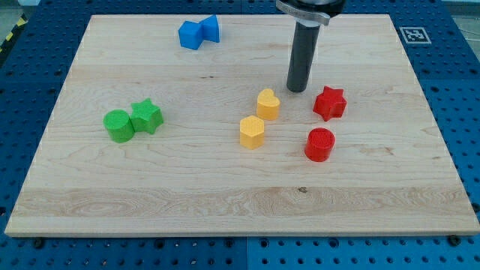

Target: Push the yellow heart into the yellow hexagon

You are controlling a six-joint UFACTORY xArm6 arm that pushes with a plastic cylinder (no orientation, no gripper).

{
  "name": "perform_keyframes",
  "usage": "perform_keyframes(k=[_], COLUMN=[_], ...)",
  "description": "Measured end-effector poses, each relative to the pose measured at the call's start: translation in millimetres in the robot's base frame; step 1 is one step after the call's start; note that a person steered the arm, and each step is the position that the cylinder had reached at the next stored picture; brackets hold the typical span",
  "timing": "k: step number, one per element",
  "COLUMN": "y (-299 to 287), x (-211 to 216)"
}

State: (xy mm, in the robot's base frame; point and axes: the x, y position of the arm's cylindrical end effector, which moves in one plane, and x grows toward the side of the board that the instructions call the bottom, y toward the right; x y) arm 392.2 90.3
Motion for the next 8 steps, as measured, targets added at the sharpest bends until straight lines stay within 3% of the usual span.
perform_keyframes(k=[5,8], y=[-33,-70], x=[9,76])
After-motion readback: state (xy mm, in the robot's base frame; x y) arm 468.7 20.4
